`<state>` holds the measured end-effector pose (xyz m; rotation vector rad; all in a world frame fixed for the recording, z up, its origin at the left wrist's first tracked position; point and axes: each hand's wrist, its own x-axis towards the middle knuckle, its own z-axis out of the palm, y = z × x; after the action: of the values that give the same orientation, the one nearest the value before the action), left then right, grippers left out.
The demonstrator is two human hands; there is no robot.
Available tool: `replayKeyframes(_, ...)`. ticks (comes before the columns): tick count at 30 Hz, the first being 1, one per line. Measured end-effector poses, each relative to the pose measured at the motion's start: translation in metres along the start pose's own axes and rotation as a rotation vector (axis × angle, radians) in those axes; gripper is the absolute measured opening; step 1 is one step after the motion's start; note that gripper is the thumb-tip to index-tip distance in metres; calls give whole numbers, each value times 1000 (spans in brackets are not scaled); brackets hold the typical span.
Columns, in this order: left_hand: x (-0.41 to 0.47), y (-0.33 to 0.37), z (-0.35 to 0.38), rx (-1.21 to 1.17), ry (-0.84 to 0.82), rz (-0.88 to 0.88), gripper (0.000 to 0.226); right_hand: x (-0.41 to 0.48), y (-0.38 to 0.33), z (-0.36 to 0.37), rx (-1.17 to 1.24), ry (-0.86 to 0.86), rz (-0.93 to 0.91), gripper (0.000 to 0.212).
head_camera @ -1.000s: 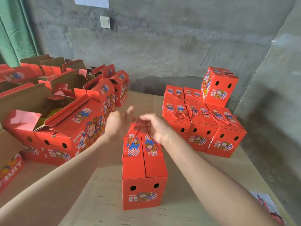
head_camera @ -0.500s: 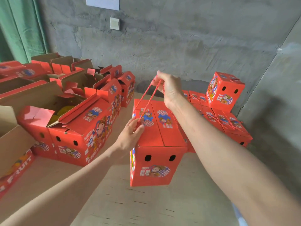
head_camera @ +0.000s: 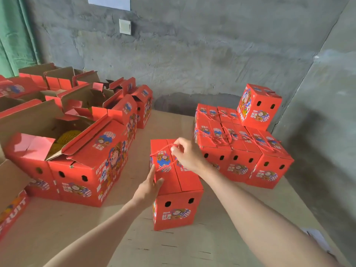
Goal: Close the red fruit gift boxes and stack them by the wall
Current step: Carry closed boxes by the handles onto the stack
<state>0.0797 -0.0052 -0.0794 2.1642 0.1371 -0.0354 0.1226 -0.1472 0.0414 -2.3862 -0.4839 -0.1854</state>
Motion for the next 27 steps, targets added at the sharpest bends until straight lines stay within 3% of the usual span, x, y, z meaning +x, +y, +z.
replayKeyframes(3,-2,2,2,105,-7,107,51,-25,31,10,-374,-238,10,62)
replayKeyframes(6,-5,0,5,26,19,101,53,-59,61,28,-452,-331,122,73)
replayKeyframes(8,-10,0,8,-134,53,41,51,-82,75,40,-293,-214,196,75)
replayKeyframes(11,-16,1,14,-379,75,-93,34,-112,84,55,-50,166,240,74)
replayKeyframes(14,-22,1,15,-391,79,-147,32,-131,90,71,-15,377,215,53)
replayKeyframes(16,-26,1,16,-398,65,-79,29,-135,84,77,49,394,235,54)
replayKeyframes(19,-22,0,11,-192,94,49,38,-125,78,83,-26,507,144,43)
replayKeyframes(21,-16,3,4,-59,121,111,24,-108,69,75,-87,430,140,41)
replayKeyframes(23,-9,13,-3,35,100,138,16,-86,65,62,-224,193,244,42)
replayKeyframes(27,1,48,-25,-139,7,109,22,-52,47,49,-484,3,278,23)
